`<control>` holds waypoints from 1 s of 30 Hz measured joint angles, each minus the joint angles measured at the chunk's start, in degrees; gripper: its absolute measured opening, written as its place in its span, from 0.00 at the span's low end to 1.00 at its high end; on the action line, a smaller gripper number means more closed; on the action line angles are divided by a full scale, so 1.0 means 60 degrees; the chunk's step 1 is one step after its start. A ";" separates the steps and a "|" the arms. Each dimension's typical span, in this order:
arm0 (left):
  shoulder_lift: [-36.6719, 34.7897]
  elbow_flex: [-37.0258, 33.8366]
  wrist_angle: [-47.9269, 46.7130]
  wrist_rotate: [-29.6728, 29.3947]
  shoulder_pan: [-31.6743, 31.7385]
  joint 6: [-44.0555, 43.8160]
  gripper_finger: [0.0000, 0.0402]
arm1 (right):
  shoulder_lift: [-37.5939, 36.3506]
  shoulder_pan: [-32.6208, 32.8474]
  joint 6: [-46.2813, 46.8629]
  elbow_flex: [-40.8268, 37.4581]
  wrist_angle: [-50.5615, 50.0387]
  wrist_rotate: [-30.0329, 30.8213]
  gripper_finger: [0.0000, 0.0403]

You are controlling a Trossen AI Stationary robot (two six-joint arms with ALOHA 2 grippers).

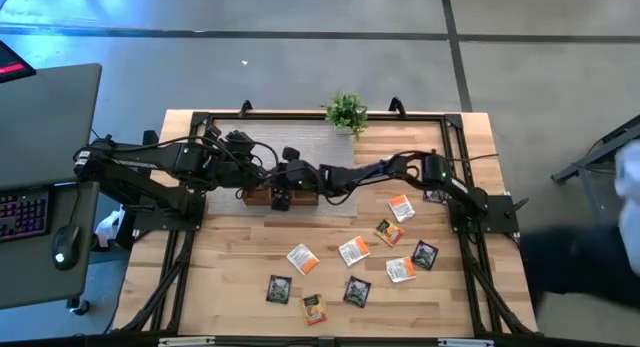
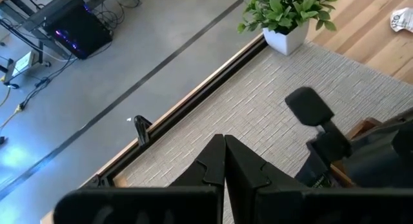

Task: Pick & Place Tea
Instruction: Put the yellow tea bag into the left section of the wooden organizer

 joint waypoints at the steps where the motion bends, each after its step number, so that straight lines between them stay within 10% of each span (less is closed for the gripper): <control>1: 0.0000 0.0000 0.0000 0.0000 0.0000 0.0000 0.00 | -0.0239 0.0000 -0.0156 0.0000 -0.0434 -0.0122 0.29; 13: 0.0000 0.0000 -0.0084 0.0025 0.0000 0.0000 0.00 | -0.4170 0.0823 -0.0919 0.0015 -0.8335 0.2041 0.29; 20: 0.0000 -0.0025 -0.0073 -0.0040 0.0000 -0.0004 0.00 | -0.6179 0.1467 0.1867 -0.0094 -1.2749 0.3033 0.29; 30: 0.0000 -0.0033 -0.0062 -0.0121 0.0000 -0.0008 0.00 | -0.9278 0.3000 0.4560 -0.5113 -1.0336 0.1272 0.29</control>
